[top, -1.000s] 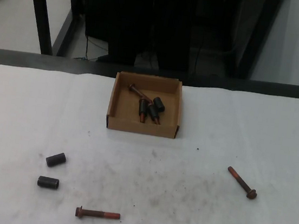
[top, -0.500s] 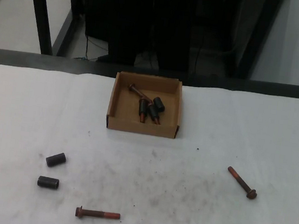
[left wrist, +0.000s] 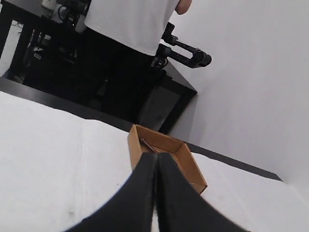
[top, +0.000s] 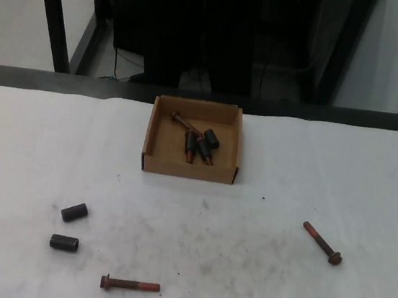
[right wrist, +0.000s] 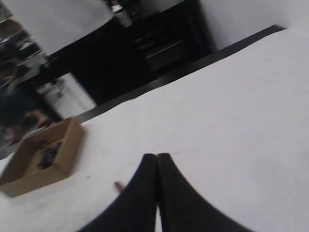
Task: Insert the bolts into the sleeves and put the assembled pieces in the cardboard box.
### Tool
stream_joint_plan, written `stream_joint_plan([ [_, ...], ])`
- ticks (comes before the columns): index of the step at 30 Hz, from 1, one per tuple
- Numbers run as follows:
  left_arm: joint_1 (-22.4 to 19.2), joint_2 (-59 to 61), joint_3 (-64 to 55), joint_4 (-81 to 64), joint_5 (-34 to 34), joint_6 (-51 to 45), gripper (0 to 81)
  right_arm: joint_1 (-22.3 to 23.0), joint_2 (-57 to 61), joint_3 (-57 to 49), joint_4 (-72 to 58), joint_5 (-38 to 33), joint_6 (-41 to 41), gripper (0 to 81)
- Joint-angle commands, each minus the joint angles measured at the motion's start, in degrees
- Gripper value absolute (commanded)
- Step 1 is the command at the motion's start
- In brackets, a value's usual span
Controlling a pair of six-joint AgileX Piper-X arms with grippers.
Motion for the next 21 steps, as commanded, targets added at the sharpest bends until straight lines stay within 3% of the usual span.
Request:
stream_joint_plan([
  [1,-0.21,0.00,-0.45,-0.70,1.61,-2.33,0.8,0.14,-0.04,-0.62,-0.76,-10.06,0.56,0.3],
  [6,-0.21,0.00,-0.45,2.26,9.78,-2.33,0.8,0.14,-0.04,-1.94,4.92,-11.12,0.01,0.3],
  [13,-0.21,0.00,-3.44,18.12,9.68,-0.40,0.8,0.46,2.02,-9.02,13.64,-12.03,-5.10,0.3],
  [21,-0.21,4.97,-5.38,19.52,10.71,-1.01,0.8,4.15,15.59,-21.34,21.77,-13.78,-10.40,0.3],
])
